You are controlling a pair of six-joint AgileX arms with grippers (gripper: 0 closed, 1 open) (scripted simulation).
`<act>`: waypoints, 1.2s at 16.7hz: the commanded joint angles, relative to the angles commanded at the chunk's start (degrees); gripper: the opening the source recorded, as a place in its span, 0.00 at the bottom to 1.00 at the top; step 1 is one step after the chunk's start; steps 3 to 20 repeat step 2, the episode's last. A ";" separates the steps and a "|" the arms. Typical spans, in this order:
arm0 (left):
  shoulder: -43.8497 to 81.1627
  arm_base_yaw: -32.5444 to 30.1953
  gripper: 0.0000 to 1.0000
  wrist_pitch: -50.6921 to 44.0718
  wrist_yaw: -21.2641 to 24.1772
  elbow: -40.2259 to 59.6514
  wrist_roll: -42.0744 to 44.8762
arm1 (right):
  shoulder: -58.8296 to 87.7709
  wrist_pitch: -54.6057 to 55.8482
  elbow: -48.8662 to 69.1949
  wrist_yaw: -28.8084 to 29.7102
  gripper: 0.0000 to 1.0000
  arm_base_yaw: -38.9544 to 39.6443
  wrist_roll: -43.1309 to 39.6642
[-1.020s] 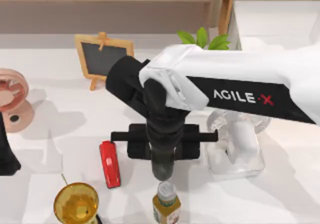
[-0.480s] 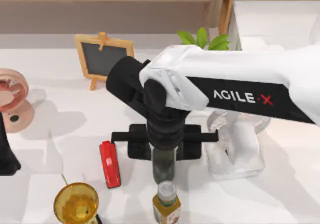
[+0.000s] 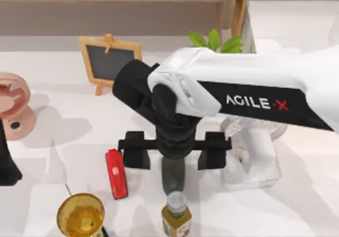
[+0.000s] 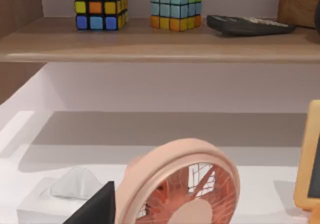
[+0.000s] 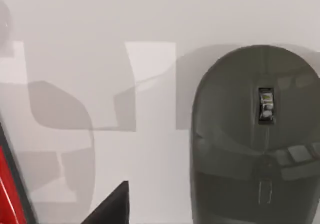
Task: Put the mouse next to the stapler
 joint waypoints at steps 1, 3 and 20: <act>0.00 0.00 1.00 0.00 0.00 0.00 0.00 | 0.00 0.00 0.00 0.00 1.00 0.00 0.00; 0.00 0.00 1.00 0.00 0.00 0.00 0.00 | 0.00 0.00 0.00 0.00 1.00 0.00 0.00; 0.00 0.00 1.00 0.00 0.00 0.00 0.00 | 0.00 0.00 0.00 0.00 1.00 0.00 0.00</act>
